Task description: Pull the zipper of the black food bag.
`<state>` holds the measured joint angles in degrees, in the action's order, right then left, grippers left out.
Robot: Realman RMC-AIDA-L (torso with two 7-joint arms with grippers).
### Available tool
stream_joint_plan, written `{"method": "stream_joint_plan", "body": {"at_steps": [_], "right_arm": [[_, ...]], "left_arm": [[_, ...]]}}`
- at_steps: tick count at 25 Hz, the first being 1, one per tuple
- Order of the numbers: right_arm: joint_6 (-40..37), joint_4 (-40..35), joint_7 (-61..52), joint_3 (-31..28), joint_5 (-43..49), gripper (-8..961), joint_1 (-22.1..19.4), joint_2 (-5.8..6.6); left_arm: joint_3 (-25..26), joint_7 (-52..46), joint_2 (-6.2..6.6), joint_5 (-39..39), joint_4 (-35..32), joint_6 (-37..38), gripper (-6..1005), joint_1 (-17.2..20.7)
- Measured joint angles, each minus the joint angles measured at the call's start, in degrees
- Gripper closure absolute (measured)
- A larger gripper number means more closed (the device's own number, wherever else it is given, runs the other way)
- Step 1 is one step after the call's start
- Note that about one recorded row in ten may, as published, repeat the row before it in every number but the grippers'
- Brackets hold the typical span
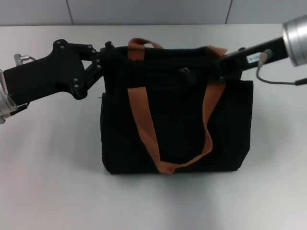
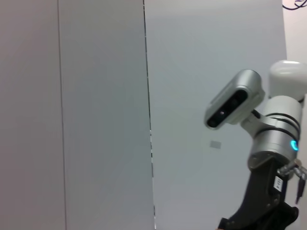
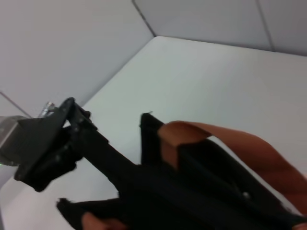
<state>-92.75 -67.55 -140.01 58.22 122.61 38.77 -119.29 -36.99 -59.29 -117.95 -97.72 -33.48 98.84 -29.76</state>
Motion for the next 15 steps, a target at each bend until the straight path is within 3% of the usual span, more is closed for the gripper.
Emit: {"method": "stream_joint_plan", "body": {"at_steps": [6,15], "right_arm": [[-0.81,-6.16,-1.3,-1.57,0.12,955,-5.19,-0.03],[-3.32,-7.49,0.17,-4.54,-4.03,917,-7.81,-0.17]], "left_arm": [[0.86,0.03,0.16,0.02,-0.01,-0.76,981,0.03],[0.88,-0.05,0.18,0.15,-0.01,-1.14,980,0.2]]}}
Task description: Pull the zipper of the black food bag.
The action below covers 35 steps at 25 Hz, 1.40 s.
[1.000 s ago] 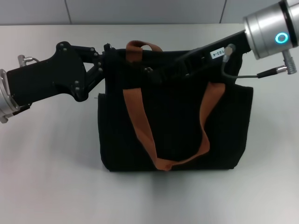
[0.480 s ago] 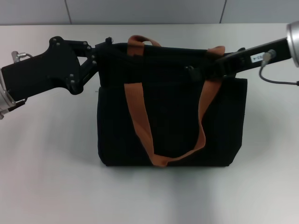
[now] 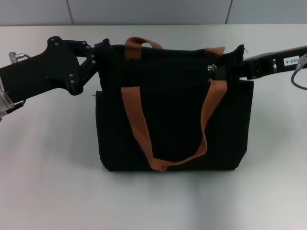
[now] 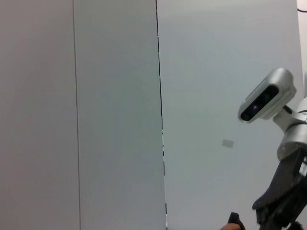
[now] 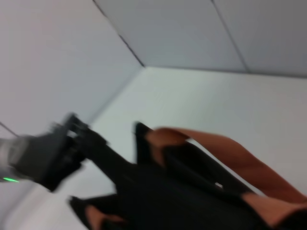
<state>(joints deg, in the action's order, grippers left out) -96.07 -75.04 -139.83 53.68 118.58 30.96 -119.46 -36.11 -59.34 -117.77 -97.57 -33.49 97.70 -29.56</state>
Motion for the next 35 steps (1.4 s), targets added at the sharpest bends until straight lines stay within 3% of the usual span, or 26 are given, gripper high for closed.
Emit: {"method": "stream_joint_plan", "body": {"at_steps": [6,11,15,19,20,21,26,29,35], "right_arm": [[-3.08,4.16,7.69,-3.79,-13.12,872,-2.06,0.33],[-3.07,8.28,13.02,-8.03,-15.26,835,-2.13,0.39],[-5.02,13.89,23.45,-11.54,-20.53,664,-2.35,0.67],[-14.85,23.74,44.08,-13.39,-25.86,550,-3.99,1.98],[-14.85,23.74,44.08,-13.39,-25.86,527,-3.99,1.98],[-18.92,27.86,52.31,-13.34,-25.96,503,-5.12,2.43],[-22.09,34.47,68.59,-13.15,-21.39,385,-9.04,3.06],[-20.9,36.17,73.16,-13.36,-14.62,202,-10.23,2.82],[-14.58,40.14,76.54,-12.8,-7.62,169,-10.15,2.26]], "left_arm": [[-0.01,-0.12,-0.06,0.02,0.0,0.0,980,0.03],[-0.08,-0.14,-0.15,0.02,0.0,0.02,981,0.03],[-0.08,-0.16,-0.18,-0.02,0.0,0.0,981,0.03],[-0.03,-0.53,-0.09,-0.08,-0.01,0.18,980,0.19],[-0.03,-0.53,-0.09,-0.08,-0.01,0.18,980,0.19],[-0.02,-0.73,-0.06,-0.11,0.0,0.19,980,0.29],[-0.01,-1.65,-0.02,-0.4,0.0,0.03,958,0.73],[-0.01,-2.01,0.1,-0.48,0.0,-0.21,945,1.32],[-0.94,-5.66,1.08,-2.33,-0.08,-0.9,919,1.73]]}}
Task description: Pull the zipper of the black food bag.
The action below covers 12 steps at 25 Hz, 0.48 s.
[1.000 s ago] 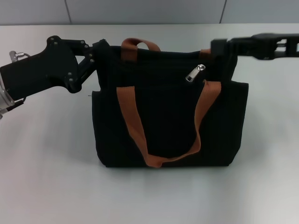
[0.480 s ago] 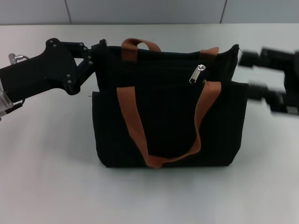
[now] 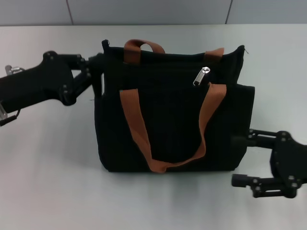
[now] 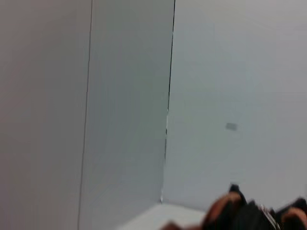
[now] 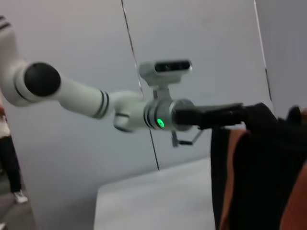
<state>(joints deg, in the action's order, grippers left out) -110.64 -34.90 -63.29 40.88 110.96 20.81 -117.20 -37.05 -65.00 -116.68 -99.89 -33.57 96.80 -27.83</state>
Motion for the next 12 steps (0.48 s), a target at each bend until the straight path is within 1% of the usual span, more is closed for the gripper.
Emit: {"method": "stream_joint_plan", "body": {"at_steps": [1,2,3,4,6,7,8,9,10,12], "right_arm": [[0.97,0.32,0.41,0.15,0.49,169,0.14,-0.21],[1.81,0.55,0.72,0.27,1.04,169,0.3,-0.43],[1.81,0.55,0.72,0.27,1.04,169,0.3,-0.43],[3.06,0.64,0.96,0.29,2.04,169,0.59,-0.78],[3.99,0.76,1.01,0.29,2.76,169,1.16,-1.0],[4.22,1.01,1.11,0.29,3.04,169,1.48,-1.02],[4.22,1.01,1.11,0.29,3.04,169,1.48,-1.02],[4.4,1.65,1.6,0.29,3.39,169,2.05,-1.04],[4.4,1.65,1.6,0.29,3.39,169,2.05,-1.04],[4.98,2.26,2.46,0.27,3.54,169,2.62,-1.27]], "left_arm": [[0.0,0.0,0.0,0.0,0.0,0.0,915,0.0],[-0.11,-1.85,0.41,-1.52,-0.47,0.05,911,0.14],[-0.11,-1.85,0.41,-1.52,-0.47,0.05,906,0.14],[-0.13,-4.09,1.28,-2.84,-1.13,0.54,902,0.32],[-0.12,-6.35,2.61,-3.61,-1.55,1.48,838,0.46],[-0.12,-7.6,3.47,-3.91,-1.72,2.24,806,0.51],[-0.12,-7.6,3.47,-3.91,-1.72,2.24,774,0.51],[-0.11,-9.82,5.19,-4.25,-1.98,4.24,742,0.63],[-0.11,-9.82,5.19,-4.25,-1.98,4.24,710,0.63],[0.16,-11.45,6.98,-4.3,-2.07,8.61,632,1.08]]}}
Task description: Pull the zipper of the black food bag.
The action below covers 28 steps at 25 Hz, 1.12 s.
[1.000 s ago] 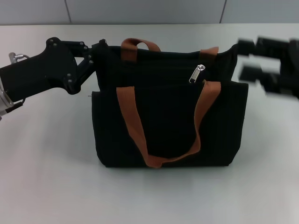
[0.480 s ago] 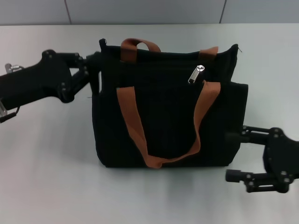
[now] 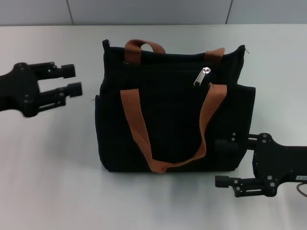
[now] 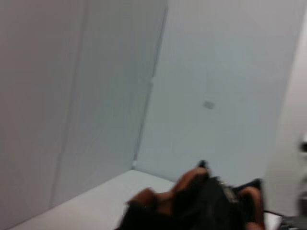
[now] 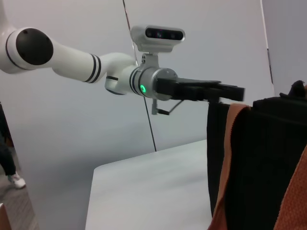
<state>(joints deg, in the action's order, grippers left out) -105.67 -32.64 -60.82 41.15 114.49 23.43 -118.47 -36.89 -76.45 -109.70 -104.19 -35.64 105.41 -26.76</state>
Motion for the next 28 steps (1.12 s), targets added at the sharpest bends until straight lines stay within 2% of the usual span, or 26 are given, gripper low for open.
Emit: {"method": "stream_joint_plan", "body": {"at_steps": [1,2,3,4,6,10,11,12,13,15,16,22,28], "right_arm": [[0.0,0.0,0.0,0.0,0.0,169,0.0,0.0],[0.55,0.18,0.56,-0.01,0.16,169,0.25,-0.36],[0.55,0.18,0.56,-0.01,0.16,169,0.25,-0.36],[0.95,0.74,1.32,-0.01,0.4,169,0.48,-0.47],[1.18,1.17,1.77,-0.01,0.46,169,0.58,-0.5],[2.4,3.23,3.75,-0.02,0.52,169,0.73,-0.52],[2.84,3.76,4.31,-0.02,0.56,169,0.77,-0.53],[3.74,4.82,5.36,-0.02,0.7,169,0.79,-0.53],[3.74,4.82,5.36,-0.02,0.7,169,0.79,-0.53],[5.22,6.78,7.74,-0.02,0.8,169,0.8,-0.53],[5.22,6.78,7.74,-0.02,0.8,169,0.8,-0.53],[8.45,10.16,11.54,-0.01,1.56,169,0.82,-0.64],[8.49,10.49,12.11,-0.01,1.63,169,0.94,-0.73]], "left_arm": [[0.0,0.0,0.0,0.0,0.0,0.0,586,0.0],[0.25,0.06,0.56,-0.01,-0.07,3.78,540,0.58],[0.25,0.06,0.56,-0.01,-0.07,3.78,494,0.58],[-0.01,1.36,0.58,-0.02,-0.13,6.89,448,1.27],[-0.37,2.29,0.39,-0.06,-0.12,7.99,404,1.62],[-3.21,8.53,-1.19,-0.08,0.92,9.02,317,4.16],[-4.22,10.49,-1.81,-0.12,1.41,8.95,295,4.83],[-6.24,14.11,-3.03,-0.22,2.26,8.35,273,6.22],[-6.24,14.11,-3.03,-0.22,2.26,8.35,251,6.22],[-7.68,18.35,-4.78,-1.74,4.21,6.52,207,7.53],[-7.68,18.35,-4.78,-1.74,4.21,6.52,196,7.53],[-7.83,22.03,-7.02,-8.74,7.99,-0.5,184,7.04],[-7.88,22.06,-7.26,-9.9,8.03,-1.2,184,6.87]]}}
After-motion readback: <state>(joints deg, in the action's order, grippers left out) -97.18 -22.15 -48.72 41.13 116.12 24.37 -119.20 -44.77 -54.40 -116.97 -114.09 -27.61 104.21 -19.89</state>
